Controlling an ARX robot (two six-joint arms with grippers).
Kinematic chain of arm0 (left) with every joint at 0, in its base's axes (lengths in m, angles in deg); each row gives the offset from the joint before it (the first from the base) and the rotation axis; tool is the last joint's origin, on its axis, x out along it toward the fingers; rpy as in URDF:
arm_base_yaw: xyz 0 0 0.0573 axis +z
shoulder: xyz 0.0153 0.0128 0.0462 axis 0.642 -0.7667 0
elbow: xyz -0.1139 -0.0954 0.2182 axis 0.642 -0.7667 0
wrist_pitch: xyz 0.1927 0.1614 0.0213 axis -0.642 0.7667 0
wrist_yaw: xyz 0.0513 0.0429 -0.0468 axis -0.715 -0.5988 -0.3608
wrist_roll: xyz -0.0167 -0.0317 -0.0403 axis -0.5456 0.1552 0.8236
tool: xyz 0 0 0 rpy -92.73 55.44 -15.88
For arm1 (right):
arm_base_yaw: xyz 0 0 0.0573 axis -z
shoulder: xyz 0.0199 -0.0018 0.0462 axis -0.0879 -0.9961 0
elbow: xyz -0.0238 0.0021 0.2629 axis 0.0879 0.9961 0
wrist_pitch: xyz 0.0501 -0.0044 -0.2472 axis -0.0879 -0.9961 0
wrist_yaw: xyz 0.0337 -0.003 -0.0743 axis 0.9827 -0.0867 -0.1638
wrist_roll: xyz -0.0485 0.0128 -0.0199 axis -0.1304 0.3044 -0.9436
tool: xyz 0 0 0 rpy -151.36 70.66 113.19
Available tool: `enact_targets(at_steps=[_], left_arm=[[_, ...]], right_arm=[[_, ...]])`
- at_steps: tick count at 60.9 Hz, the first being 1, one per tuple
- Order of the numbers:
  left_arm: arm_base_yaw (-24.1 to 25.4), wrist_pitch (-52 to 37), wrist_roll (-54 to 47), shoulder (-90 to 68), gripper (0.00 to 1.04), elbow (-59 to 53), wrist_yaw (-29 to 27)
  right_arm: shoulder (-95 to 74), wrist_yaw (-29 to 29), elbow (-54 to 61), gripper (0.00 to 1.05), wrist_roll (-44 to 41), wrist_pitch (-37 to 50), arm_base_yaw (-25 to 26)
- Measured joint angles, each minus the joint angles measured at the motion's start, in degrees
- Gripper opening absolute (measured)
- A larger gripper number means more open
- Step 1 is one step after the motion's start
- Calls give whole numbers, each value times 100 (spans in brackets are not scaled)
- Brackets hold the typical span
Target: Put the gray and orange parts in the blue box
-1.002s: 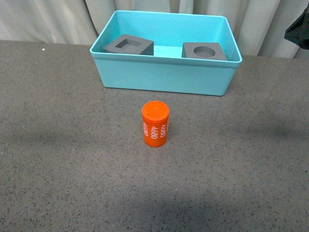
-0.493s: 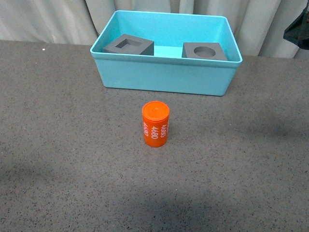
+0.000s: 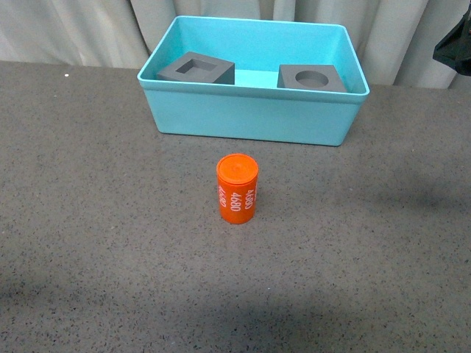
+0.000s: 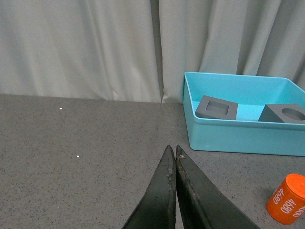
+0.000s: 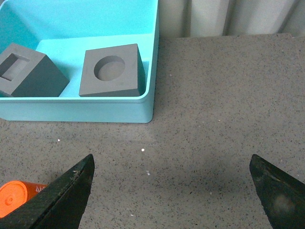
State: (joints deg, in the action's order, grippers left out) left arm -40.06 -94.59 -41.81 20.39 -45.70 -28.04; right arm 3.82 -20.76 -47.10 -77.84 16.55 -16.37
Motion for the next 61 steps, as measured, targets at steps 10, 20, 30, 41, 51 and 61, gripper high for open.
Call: enact_targets(at_steps=[10, 20, 30, 41, 51, 61], left_arm=[[0, 614, 0, 656, 4, -2, 0], [0, 1099, 0, 1176, 4, -4, 0], [0, 1521, 0, 1613, 4, -4, 0], [0, 1884, 0, 1980, 4, -4, 0], [0, 2260, 0, 2354, 4, -4, 0], [0, 2699, 0, 2752, 4, -2, -7]], right_arm=[[0, 0, 0, 95, 0, 0, 0], [0, 0, 0, 95, 0, 0, 0], [0, 0, 0, 95, 0, 0, 0], [0, 0, 0, 95, 0, 0, 0], [0, -2, 0, 95, 0, 0, 0], [0, -2, 0, 95, 0, 0, 0]])
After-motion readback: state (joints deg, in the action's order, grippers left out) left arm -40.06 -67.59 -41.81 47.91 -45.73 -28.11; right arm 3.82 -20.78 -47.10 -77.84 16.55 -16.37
